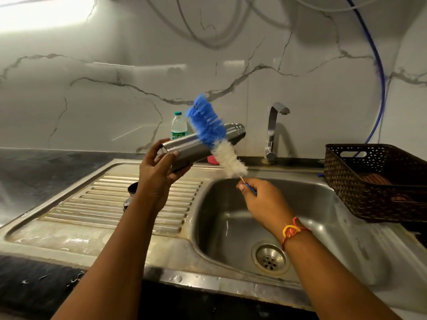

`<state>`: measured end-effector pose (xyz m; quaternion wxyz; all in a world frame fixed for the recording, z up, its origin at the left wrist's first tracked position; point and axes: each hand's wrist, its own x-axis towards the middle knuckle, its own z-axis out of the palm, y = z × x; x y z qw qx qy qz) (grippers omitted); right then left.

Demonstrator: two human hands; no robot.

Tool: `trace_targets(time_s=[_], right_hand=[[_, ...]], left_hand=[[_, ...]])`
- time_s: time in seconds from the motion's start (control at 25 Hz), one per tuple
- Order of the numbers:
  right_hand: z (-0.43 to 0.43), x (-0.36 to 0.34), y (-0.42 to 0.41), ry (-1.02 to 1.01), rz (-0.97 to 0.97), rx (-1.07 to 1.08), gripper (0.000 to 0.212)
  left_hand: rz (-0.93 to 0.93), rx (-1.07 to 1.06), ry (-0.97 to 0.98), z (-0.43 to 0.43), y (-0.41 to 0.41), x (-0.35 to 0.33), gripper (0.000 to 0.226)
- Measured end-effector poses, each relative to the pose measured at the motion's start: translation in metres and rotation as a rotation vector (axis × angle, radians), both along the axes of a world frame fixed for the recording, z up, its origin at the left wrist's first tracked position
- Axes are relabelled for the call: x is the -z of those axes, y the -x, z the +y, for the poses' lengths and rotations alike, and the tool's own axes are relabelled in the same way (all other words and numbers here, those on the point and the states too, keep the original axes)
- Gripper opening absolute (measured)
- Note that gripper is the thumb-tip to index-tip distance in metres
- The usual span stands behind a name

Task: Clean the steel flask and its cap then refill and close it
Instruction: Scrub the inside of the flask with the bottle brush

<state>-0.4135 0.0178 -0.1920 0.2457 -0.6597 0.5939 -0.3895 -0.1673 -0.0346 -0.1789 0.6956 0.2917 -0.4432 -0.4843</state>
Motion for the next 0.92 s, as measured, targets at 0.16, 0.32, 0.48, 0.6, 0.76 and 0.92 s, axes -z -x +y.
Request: trace_targets(time_s=[0.16,0.32,0.48,0.6,0.76,0.92], right_hand=[[-0.001,0.008,0.010,-0.050,0.029,-0.005,0.024],[-0.005,0.001,0.004,-0.021,-0.031,0.009,0.025],[-0.001,0.003,0.013,-0.044,0.028,-0.009,0.025],[0.001,-0.001,0.024,0.067,0.019,0.083,0.025],[-0.003,-0.004,0.026,0.058,0.013,0.092,0.024],[-0.005,-0.004,0.022,0.016,0.012,0.067,0.023]], left_hand=[[0.191,0.009,0.016,0.000,-0.017,-0.003,0.037],[0.008,0.039,0.004,0.002,-0.004,-0.003,0.042],[0.115,-0.051,-0.011,0.000,-0.013,-0.002,0.035],[0.071,-0.080,-0.010,0.000,-0.015,0.000,0.030],[0.036,0.013,0.001,0.002,-0.010,-0.001,0.031],[0.055,0.034,0.014,0.003,-0.008,-0.002,0.031]])
